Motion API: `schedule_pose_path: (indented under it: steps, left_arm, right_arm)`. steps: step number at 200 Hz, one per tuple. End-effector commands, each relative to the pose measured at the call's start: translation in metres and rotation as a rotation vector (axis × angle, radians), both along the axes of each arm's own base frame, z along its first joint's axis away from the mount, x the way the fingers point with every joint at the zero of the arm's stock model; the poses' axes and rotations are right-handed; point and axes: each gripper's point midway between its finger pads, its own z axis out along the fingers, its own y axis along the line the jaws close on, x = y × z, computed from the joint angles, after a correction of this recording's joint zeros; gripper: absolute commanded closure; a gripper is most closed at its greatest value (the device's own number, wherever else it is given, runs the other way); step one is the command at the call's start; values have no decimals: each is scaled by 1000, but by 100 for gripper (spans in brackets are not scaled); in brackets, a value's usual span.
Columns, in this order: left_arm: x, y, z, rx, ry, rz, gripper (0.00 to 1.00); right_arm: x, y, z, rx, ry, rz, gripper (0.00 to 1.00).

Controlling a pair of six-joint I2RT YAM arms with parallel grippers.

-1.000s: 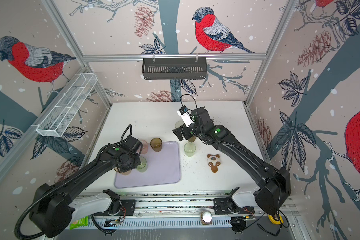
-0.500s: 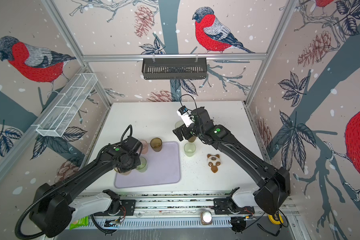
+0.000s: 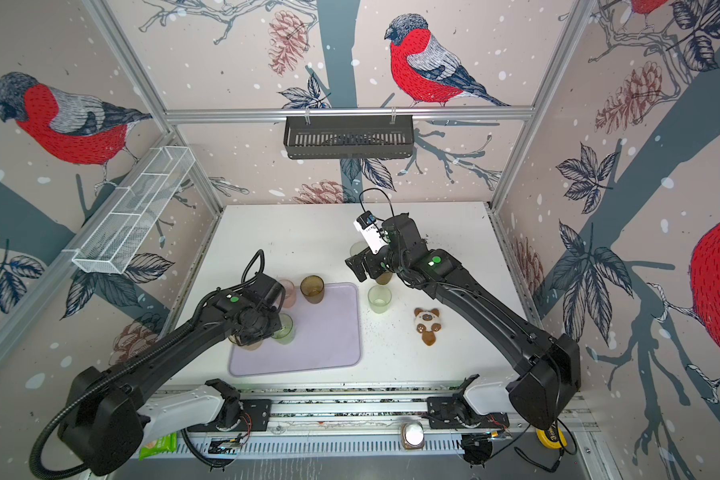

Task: Place the glasses into the tray
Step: 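Set the small green glass down beside the yellow glass and open the left gripper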

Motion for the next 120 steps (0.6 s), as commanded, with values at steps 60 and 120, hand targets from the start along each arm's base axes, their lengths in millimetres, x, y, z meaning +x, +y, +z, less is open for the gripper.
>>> schedule_pose_path:
  steps: [60,120]
  left_arm:
    - [-1,7,2,26,-8,25,100]
    - [-2,7,1,28,-4,21,100]
  right_arm:
    - [1,1,8,14,-28,-3,0]
    - [0,1,9,15,-30,-3,0]
